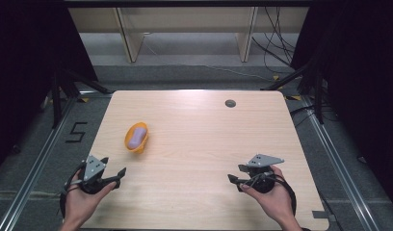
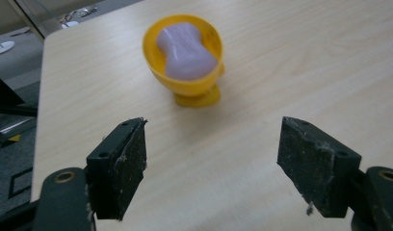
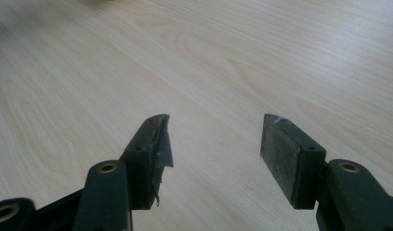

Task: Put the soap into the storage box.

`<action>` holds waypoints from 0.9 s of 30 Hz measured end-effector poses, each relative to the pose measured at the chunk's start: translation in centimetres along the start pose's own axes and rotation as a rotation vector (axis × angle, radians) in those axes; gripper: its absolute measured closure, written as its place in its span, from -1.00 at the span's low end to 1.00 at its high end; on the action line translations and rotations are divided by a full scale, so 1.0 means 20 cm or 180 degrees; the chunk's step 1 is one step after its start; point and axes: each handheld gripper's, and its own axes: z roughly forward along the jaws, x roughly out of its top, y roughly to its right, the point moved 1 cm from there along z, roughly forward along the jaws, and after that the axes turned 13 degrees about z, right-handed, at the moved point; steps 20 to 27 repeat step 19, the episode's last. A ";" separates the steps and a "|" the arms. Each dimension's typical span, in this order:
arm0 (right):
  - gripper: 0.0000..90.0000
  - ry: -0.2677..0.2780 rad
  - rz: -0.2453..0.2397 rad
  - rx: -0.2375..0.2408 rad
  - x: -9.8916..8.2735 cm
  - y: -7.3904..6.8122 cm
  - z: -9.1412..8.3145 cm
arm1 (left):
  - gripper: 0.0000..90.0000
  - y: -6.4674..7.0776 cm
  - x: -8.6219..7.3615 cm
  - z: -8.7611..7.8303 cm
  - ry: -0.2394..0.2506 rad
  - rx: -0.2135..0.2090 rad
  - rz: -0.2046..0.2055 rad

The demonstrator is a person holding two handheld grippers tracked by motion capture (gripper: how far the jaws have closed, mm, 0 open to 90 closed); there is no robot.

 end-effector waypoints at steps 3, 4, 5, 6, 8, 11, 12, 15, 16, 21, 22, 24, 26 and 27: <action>-0.03 0.0008 0.0008 -0.0005 0.00 0.01 0.00 | -0.43 0.04 -0.04 -0.03 0.0008 -0.0051 0.0009; -0.03 0.0019 0.0029 0.0013 0.00 0.01 0.00 | -0.41 0.05 -0.06 -0.04 0.0006 -0.0064 -0.0013; -0.03 0.0005 0.0016 0.0001 0.00 0.01 0.00 | -0.40 0.06 -0.07 -0.04 -0.0019 -0.0098 -0.0006; -0.03 -0.0001 0.0018 -0.0006 0.00 0.02 0.00 | -0.39 0.07 -0.07 -0.05 -0.0037 -0.0123 -0.0013; -0.03 -0.0001 0.0027 0.0039 0.00 0.02 0.01 | -0.39 0.07 -0.06 -0.06 0.0029 -0.0085 -0.0009; -0.03 -0.0034 0.0032 0.0022 0.00 0.03 0.00 | -0.39 0.05 -0.06 -0.06 0.0068 -0.0044 -0.0010; -0.03 -0.0005 0.0045 0.0021 -0.01 0.04 0.00 | -0.38 0.04 -0.07 -0.05 0.0052 -0.0062 -0.0023; -0.03 -0.0015 0.0055 0.0032 0.00 0.06 0.00 | -0.38 0.03 -0.08 -0.05 0.0035 -0.0080 -0.0100; -0.03 0.0023 0.0056 0.0030 -0.01 0.06 0.00 | -0.38 0.03 -0.08 -0.05 0.0041 -0.0062 -0.0094; -0.03 0.0018 0.0104 0.0031 -0.01 0.07 -0.01 | -0.38 0.02 -0.08 -0.04 0.0050 -0.0082 -0.0101; -0.03 0.0018 0.0104 0.0031 -0.01 0.07 -0.01 | -0.38 0.02 -0.08 -0.04 0.0050 -0.0082 -0.0101; -0.03 0.0018 0.0104 0.0031 -0.01 0.07 -0.01 | -0.38 0.02 -0.08 -0.04 0.0050 -0.0082 -0.0101; -0.03 0.0018 0.0104 0.0031 -0.01 0.07 -0.01 | -0.38 0.02 -0.08 -0.04 0.0050 -0.0082 -0.0101; -0.03 0.0018 0.0104 0.0031 -0.01 0.07 -0.01 | -0.38 0.02 -0.08 -0.04 0.0050 -0.0082 -0.0101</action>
